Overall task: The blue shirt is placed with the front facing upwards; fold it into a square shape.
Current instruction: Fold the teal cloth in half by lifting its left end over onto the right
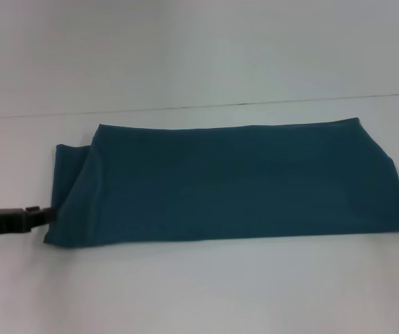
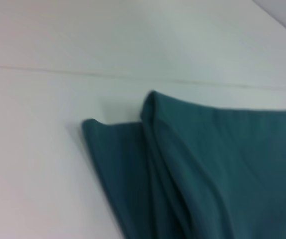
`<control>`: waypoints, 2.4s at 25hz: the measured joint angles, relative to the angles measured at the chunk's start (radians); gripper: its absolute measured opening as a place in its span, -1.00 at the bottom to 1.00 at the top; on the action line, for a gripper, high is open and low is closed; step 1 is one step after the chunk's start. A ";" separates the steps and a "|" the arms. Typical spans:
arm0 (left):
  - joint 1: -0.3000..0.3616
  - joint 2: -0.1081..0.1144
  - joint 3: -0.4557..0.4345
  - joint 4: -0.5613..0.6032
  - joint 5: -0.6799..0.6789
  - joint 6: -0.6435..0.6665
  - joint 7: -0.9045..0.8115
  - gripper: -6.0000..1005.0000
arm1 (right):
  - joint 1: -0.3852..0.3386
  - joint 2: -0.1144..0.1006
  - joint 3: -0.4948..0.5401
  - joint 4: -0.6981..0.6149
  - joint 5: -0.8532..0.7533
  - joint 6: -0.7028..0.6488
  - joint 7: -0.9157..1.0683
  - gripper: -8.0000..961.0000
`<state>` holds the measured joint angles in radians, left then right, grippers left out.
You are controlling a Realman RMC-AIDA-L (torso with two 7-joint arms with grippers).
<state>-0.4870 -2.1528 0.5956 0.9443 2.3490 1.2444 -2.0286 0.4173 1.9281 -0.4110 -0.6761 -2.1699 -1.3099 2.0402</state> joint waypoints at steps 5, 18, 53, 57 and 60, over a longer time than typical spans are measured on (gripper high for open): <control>0.001 -0.001 -0.016 0.037 -0.003 0.023 -0.099 -0.24 | -0.007 -0.009 0.000 -0.014 0.088 -0.042 -0.020 -0.29; 0.047 -0.004 -0.077 0.063 -0.003 0.138 -0.316 0.52 | 0.031 -0.015 -0.005 -0.026 0.123 -0.068 -0.047 0.60; -0.043 0.027 -0.072 -0.159 0.062 0.042 -0.345 0.52 | 0.046 -0.037 0.019 -0.026 0.127 -0.069 -0.037 0.94; -0.064 0.030 -0.060 -0.175 0.062 0.019 -0.341 0.52 | 0.046 -0.037 0.019 -0.026 0.127 -0.069 -0.037 0.95; -0.080 0.031 -0.049 -0.181 0.062 0.007 -0.341 0.51 | 0.045 -0.037 0.019 -0.026 0.127 -0.069 -0.037 0.95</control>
<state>-0.5665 -2.1214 0.5464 0.7628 2.4109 1.2517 -2.3698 0.4621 1.8912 -0.3916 -0.7025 -2.0432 -1.3792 2.0034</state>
